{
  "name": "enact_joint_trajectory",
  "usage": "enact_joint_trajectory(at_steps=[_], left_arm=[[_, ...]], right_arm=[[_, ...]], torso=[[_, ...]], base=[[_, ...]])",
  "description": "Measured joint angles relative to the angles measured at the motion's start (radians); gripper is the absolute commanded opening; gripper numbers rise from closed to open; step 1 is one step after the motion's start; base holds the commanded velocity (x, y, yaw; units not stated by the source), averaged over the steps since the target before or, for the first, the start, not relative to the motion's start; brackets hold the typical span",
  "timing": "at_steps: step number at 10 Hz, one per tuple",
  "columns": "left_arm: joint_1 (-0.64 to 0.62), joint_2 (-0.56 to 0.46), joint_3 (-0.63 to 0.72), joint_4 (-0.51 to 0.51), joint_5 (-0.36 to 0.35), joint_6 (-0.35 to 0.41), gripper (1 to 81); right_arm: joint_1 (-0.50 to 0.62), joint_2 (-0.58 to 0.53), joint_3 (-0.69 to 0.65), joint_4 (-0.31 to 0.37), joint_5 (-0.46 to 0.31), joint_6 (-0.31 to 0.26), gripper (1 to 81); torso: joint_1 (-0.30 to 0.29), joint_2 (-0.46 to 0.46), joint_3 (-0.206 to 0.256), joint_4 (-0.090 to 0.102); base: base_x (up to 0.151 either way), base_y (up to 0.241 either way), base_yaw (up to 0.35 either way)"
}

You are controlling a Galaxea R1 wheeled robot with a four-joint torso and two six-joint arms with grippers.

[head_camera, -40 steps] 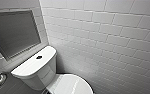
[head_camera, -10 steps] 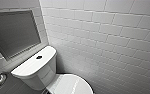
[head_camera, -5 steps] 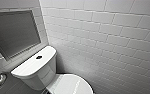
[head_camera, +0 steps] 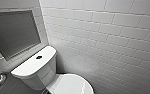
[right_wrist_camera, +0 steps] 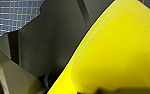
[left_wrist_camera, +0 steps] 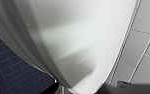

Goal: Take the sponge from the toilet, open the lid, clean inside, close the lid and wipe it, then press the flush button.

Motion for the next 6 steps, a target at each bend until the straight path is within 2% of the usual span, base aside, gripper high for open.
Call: enact_joint_trajectory(at_steps=[4,6], left_arm=[[0.000,-0.056,0.103,0.001,-0.042,0.001,81.1],[0.002,-0.065,0.118,0.001,-0.037,0.000,81.1]], right_arm=[[0.000,0.000,0.000,0.000,0.000,-0.001,1.0],[-0.002,0.000,0.000,0.000,-0.001,-0.001,1.0]], torso=[[0.000,0.000,0.000,0.000],[0.000,0.000,0.020,0.000]], base=[[0.000,0.000,0.000],[0.000,0.000,0.000]])
